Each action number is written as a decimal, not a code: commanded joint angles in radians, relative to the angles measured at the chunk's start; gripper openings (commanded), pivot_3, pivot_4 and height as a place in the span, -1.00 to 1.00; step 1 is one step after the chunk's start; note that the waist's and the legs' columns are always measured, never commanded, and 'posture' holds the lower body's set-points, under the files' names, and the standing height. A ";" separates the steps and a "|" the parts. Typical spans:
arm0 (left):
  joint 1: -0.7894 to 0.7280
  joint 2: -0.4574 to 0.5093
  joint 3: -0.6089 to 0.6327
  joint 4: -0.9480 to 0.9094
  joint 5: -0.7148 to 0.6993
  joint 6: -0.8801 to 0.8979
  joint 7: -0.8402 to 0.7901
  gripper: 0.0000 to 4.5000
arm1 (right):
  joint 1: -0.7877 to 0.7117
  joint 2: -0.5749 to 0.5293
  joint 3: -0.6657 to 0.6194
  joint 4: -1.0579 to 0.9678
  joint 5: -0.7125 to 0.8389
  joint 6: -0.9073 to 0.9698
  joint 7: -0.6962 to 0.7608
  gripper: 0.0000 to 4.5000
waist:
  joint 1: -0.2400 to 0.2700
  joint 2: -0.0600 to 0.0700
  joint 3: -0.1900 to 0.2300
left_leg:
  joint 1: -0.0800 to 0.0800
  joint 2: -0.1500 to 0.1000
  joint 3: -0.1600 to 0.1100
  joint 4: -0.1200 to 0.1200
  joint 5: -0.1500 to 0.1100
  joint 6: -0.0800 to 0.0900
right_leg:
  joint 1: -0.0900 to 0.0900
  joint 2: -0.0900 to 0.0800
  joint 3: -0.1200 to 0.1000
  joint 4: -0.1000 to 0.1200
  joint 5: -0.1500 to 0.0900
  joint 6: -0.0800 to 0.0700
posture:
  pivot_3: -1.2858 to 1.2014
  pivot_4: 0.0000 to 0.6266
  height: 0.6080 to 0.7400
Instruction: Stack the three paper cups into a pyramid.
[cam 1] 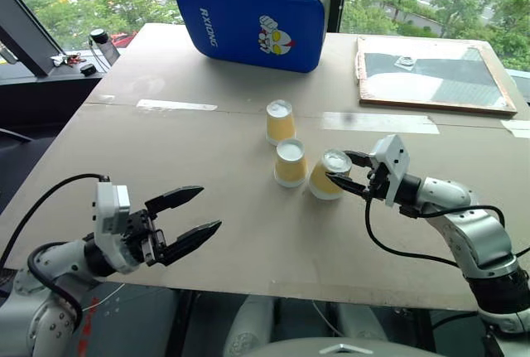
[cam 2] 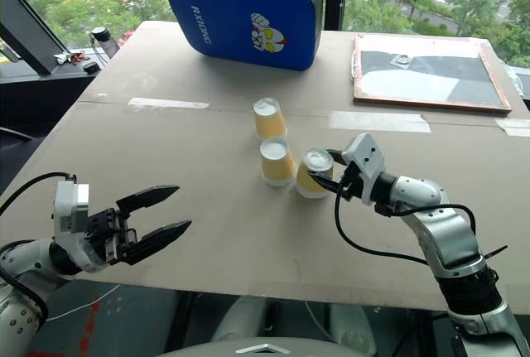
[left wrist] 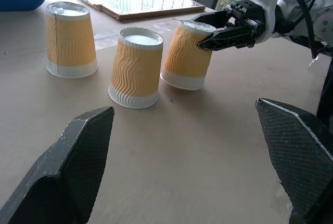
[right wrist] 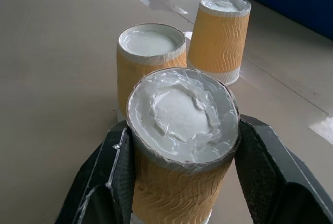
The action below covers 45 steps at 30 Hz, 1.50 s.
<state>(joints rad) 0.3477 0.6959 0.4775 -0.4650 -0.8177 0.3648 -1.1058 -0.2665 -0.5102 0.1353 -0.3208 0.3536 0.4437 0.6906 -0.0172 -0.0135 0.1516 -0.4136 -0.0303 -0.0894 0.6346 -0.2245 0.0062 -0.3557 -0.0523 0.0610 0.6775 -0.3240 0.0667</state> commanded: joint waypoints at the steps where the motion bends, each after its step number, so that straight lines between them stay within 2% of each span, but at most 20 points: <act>1: 0.012 0.002 0.038 -0.039 -0.022 -0.012 0.000 1.00 | -0.024 0.017 -0.004 0.009 -0.021 -0.051 0.003 -0.13 | 0.000 0.000 0.000 | 0.000 0.000 0.000 0.000 0.000 0.000 | 0.000 0.000 0.000 0.000 0.000 0.000 | 0.03 -0.52 1.00; 14: 0.008 0.004 0.046 -0.047 -0.020 -0.011 0.017 1.00 | -0.038 0.043 0.023 0.039 -0.060 -0.055 0.024 -0.13 | 0.000 0.000 0.000 | 0.000 0.000 0.000 -0.001 0.000 0.000 | 0.000 0.000 0.000 0.000 0.000 0.000 | 0.03 -0.52 1.00; 16: 0.002 0.006 0.044 -0.043 -0.019 -0.011 0.020 1.00 | -0.040 0.049 0.022 0.051 -0.066 -0.058 0.020 0.32 | 0.000 0.000 0.000 | 0.000 0.000 0.000 -0.001 0.000 0.000 | 0.000 0.000 0.000 0.000 0.000 0.000 | 0.03 -0.52 1.00; 17: -0.001 0.006 0.042 -0.041 -0.016 -0.012 0.020 1.00 | -0.039 0.048 0.023 0.054 -0.063 -0.061 0.030 0.42 | 0.000 0.000 0.000 | 0.000 0.000 0.000 -0.001 0.000 0.000 | 0.000 0.000 0.000 0.000 0.000 0.000 | 0.03 -0.52 1.00; 20: -0.017 0.004 0.035 -0.032 -0.008 -0.005 0.041 1.00 | -0.034 0.047 0.019 0.062 -0.068 -0.077 0.042 0.99 | 0.000 0.000 0.000 | 0.000 0.000 0.000 -0.001 0.000 0.000 | 0.000 0.000 0.000 0.000 0.000 0.000 | 0.03 -0.52 1.00; 25: -0.157 -0.005 0.002 0.035 -0.007 0.065 0.193 1.00 | 0.013 0.019 -0.062 0.001 -0.023 -0.169 0.083 0.99 | 0.008 0.000 0.000 | 0.000 0.000 -0.002 -0.001 0.000 0.000 | 0.000 0.000 -0.002 0.000 0.000 0.000 | 0.03 -0.52 1.00; 27: -0.242 0.021 -0.022 0.078 0.015 0.144 0.292 1.00 | 0.048 -0.004 -0.108 -0.046 0.042 -0.165 0.123 0.99 | 0.009 0.000 0.000 | 0.000 -0.001 -0.002 -0.001 0.000 0.000 | 0.000 0.000 -0.002 0.000 0.000 0.000 | 0.03 -0.52 1.00; 30: -0.373 0.056 -0.077 0.166 0.037 0.223 0.336 1.00 | 0.111 -0.044 -0.178 -0.117 0.127 -0.157 0.170 0.99 | 0.004 -0.001 0.000 | 0.000 -0.001 -0.003 -0.001 0.000 0.000 | 0.000 0.001 -0.003 0.000 0.000 0.000 | 0.03 -0.52 1.00; 33: -0.516 0.070 -0.168 0.288 0.101 0.233 0.314 1.00 | 0.171 -0.076 -0.249 -0.184 0.216 -0.129 0.188 0.99 | 0.001 -0.002 0.001 | -0.001 -0.001 -0.004 -0.001 0.000 0.000 | 0.000 0.004 -0.004 0.001 0.000 0.000 | 0.03 -0.52 1.00; 36: -0.714 0.037 -0.303 0.451 0.208 0.194 0.287 1.00 | 0.257 -0.096 -0.338 -0.259 0.288 -0.122 0.178 0.99 | 0.010 -0.002 0.002 | -0.001 -0.001 -0.003 0.000 0.000 0.000 | 0.000 0.004 -0.005 0.001 0.000 0.000 | 0.03 -0.52 1.00; 45: -1.086 -0.084 -0.479 0.906 0.419 0.005 0.159 1.00 | 0.509 -0.108 -0.515 -0.424 0.325 -0.131 0.103 0.99 | 0.002 -0.005 0.003 | -0.002 -0.002 -0.001 0.000 0.000 0.000 | 0.000 0.004 -0.006 0.001 0.000 0.000 | 0.03 -0.52 1.00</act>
<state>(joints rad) -0.7067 0.6134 0.0075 0.3938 -0.4352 0.4254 -0.9195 0.2321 -0.6119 -0.3291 -0.6852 0.6535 0.3252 0.8052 -0.0149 -0.0182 0.1542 -0.4155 -0.0319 -0.0907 0.6348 -0.2243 0.0063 -0.3559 -0.0481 0.0550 0.6786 -0.3239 0.0671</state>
